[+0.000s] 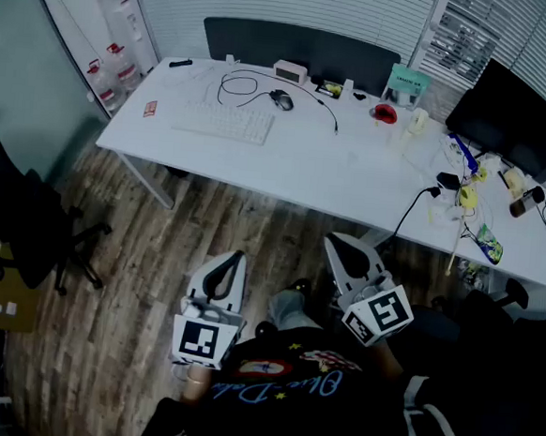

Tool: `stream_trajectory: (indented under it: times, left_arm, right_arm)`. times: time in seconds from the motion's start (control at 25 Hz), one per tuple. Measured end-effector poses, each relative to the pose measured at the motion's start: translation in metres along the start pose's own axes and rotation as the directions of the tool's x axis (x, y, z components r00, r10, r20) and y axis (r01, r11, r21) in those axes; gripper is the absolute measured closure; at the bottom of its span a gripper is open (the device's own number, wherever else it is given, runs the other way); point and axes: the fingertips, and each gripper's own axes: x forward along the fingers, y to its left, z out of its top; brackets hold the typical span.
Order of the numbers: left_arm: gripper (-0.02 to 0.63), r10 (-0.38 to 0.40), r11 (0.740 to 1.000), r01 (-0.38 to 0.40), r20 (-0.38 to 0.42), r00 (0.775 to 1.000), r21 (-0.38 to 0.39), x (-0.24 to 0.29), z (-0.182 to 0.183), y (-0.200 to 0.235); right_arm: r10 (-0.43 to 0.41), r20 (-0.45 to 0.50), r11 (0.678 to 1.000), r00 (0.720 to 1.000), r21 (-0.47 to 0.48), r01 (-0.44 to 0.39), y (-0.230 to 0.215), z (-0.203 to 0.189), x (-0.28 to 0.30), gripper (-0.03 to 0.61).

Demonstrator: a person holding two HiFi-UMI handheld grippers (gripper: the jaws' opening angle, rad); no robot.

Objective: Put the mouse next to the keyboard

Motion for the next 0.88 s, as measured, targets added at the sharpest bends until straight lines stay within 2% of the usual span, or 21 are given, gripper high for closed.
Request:
stream_trajectory:
  times: [0.68, 0.76, 0.8, 0.88]
  left_arm:
    - [0.609, 0.002, 1.0, -0.002, -0.002, 1.0, -0.01, -0.012, -0.002, 0.001]
    - [0.611, 0.003, 1.0, -0.003, -0.003, 1.0, -0.013, -0.012, -0.003, 0.002]
    - [0.611, 0.004, 1.0, -0.004, -0.003, 1.0, -0.015, -0.013, -0.003, 0.003]
    - [0.611, 0.004, 1.0, -0.004, -0.003, 1.0, -0.02, -0.012, -0.005, 0.003]
  right_arm:
    - [0.008, -0.007, 1.0, 1.0, 0.006, -0.008, 0.011, -0.003, 0.0, 0.571]
    - [0.01, -0.017, 1.0, 1.0, 0.007, -0.01, 0.012, -0.005, 0.001, 0.555]
    - [0.009, -0.021, 1.0, 1.0, 0.009, -0.009, 0.012, -0.006, 0.001, 0.515]
    - [0.007, -0.026, 1.0, 1.0, 0.011, -0.007, 0.012, -0.008, 0.001, 0.501]
